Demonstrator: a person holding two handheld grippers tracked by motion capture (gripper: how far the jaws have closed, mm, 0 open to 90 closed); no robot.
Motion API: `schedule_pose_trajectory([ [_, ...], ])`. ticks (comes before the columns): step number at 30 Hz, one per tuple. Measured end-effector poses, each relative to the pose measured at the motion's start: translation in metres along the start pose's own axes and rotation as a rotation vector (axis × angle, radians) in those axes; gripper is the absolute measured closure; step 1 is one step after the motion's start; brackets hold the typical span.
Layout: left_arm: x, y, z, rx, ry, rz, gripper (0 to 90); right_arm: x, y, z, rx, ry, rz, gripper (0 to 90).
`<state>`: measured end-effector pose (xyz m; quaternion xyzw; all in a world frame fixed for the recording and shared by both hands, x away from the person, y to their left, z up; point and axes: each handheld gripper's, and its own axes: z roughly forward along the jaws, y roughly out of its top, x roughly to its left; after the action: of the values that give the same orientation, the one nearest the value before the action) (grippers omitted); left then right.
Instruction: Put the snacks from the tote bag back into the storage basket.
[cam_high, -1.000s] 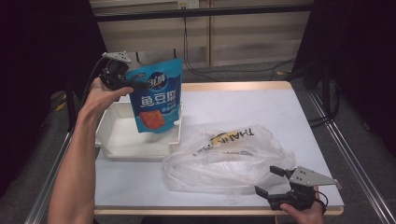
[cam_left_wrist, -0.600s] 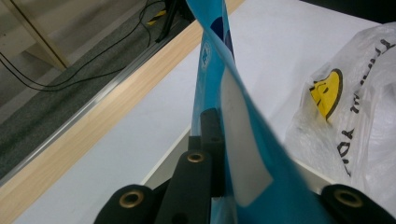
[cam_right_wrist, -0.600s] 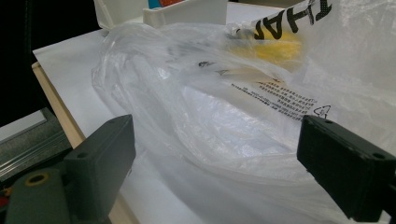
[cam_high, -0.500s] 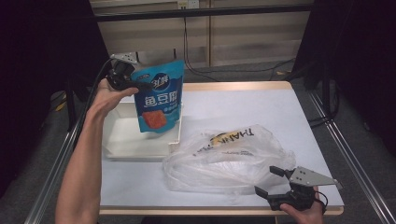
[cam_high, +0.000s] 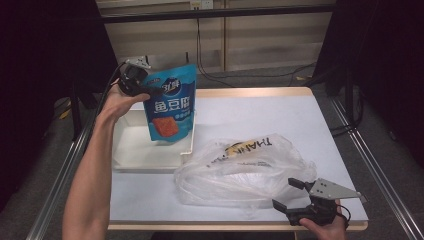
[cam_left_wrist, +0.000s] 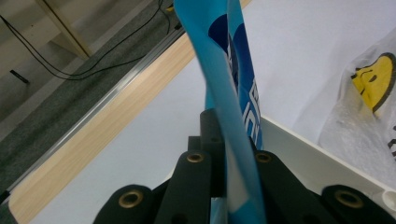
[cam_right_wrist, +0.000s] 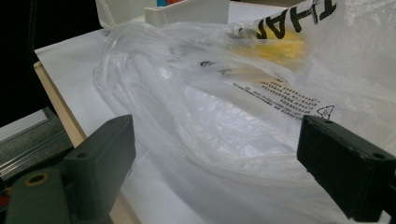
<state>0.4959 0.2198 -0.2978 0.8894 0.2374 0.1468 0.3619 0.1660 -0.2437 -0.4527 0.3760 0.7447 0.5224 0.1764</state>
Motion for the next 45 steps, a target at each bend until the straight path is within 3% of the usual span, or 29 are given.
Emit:
schedule_pose_trajectory([
  [4,0.003,-0.001,0.002,0.007,0.039,0.0,88.5,0.0,0.0,0.001,0.002,0.0,0.002,11.5],
  [13,0.006,-0.001,0.003,-0.014,0.068,0.035,87.2,-0.001,0.0,0.001,0.0,0.006,0.005,11.5],
  [16,0.006,-0.004,0.001,-0.023,0.081,0.01,82.3,-0.001,-0.001,0.001,0.002,0.006,0.005,11.5],
  [21,0.007,-0.003,-0.002,-0.028,0.099,0.01,74.8,0.0,-0.001,0.001,0.009,0.005,0.009,11.5],
  [22,0.007,-0.004,-0.002,-0.042,0.106,-0.009,74.8,0.0,-0.001,0.002,0.009,0.006,0.01,11.5],
  [23,0.009,-0.005,-0.003,-0.044,0.097,-0.029,68.8,0.0,0.0,0.002,0.009,0.01,0.006,11.5],
  [26,0.01,-0.006,-0.004,-0.033,0.102,-0.035,65.0,0.0,-0.001,0.002,0.009,0.01,0.007,11.5],
  [27,0.01,-0.008,-0.003,-0.044,0.103,-0.075,58.1,0.0,-0.001,0.002,0.01,0.009,0.007,11.5],
  [29,0.011,-0.009,-0.004,-0.037,0.113,-0.08,51.3,-0.001,-0.001,0.002,0.011,0.012,0.008,11.5],
  [34,0.014,-0.013,-0.005,-0.049,0.109,-0.129,42.0,-0.002,-0.002,0.003,0.009,0.012,0.014,11.5],
  [37,0.015,-0.015,-0.006,-0.054,0.1,-0.144,32.5,-0.003,-0.002,0.003,0.009,0.011,0.019,11.5],
  [40,0.014,-0.018,-0.007,-0.092,0.103,-0.152,27.1,-0.004,-0.002,0.003,0.012,0.011,0.02,11.5],
  [42,0.017,-0.022,-0.007,-0.092,0.115,-0.159,19.7,-0.006,-0.003,0.003,0.013,0.006,0.023,11.5],
  [43,0.016,-0.023,-0.007,-0.096,0.098,-0.18,17.8,-0.006,-0.003,0.003,0.013,0.008,0.024,11.4],
  [45,0.017,-0.024,-0.008,-0.082,0.098,-0.174,14.5,-0.006,-0.003,0.003,0.012,0.008,0.024,11.4],
])
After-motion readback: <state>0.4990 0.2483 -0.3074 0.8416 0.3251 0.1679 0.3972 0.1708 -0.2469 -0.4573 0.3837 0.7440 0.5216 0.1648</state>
